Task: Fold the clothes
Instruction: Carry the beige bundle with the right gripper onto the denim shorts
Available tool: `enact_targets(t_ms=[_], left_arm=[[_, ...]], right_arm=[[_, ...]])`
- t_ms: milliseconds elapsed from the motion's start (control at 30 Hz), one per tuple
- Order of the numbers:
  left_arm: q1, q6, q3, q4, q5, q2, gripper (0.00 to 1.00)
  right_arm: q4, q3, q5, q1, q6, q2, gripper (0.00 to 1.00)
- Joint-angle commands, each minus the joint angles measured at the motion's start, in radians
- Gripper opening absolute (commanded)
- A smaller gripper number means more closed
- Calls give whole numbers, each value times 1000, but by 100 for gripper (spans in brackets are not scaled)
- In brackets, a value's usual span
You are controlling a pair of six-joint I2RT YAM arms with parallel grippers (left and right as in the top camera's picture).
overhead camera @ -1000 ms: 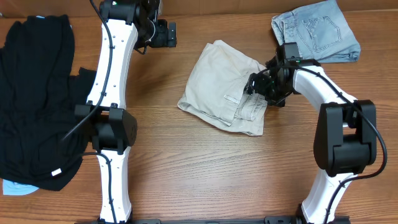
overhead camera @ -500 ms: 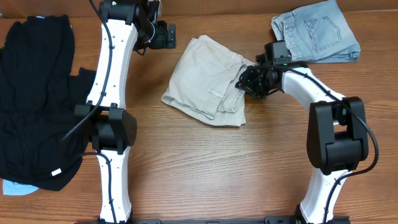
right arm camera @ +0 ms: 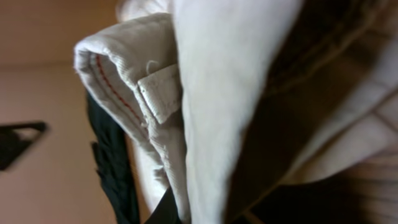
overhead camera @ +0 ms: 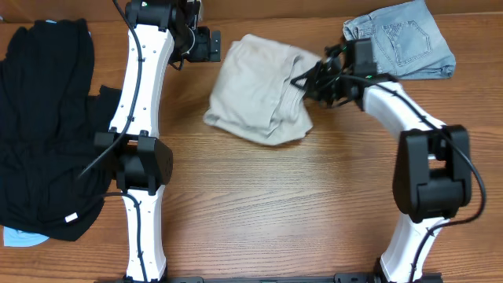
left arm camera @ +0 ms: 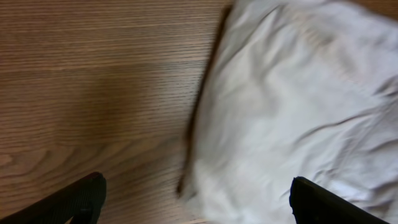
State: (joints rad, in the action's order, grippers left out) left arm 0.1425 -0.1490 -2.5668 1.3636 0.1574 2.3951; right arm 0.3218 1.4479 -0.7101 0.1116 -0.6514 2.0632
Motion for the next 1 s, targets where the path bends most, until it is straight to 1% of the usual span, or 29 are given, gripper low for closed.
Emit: enact_targets(t_ms=[0, 233, 567, 767, 900, 967], left_arm=[[4, 15, -5, 0, -31, -27, 96], [4, 15, -5, 1, -31, -27, 96], [4, 14, -5, 1, -31, -27, 96], [4, 14, -5, 1, -31, -27, 96], [4, 14, -5, 1, -31, -27, 96], [4, 14, -5, 1, -31, -27, 96]], right_arm=[[-43, 116, -34, -75, -63, -126, 4], [-139, 170, -66, -164, -118, -135, 4], [-451, 171, -70, -278, -225, -135, 4], [-693, 171, -128, -304, -342, -135, 4], [-792, 171, -151, -304, -398, -135, 4], [-810, 171, -160, -304, -410, -135, 4]])
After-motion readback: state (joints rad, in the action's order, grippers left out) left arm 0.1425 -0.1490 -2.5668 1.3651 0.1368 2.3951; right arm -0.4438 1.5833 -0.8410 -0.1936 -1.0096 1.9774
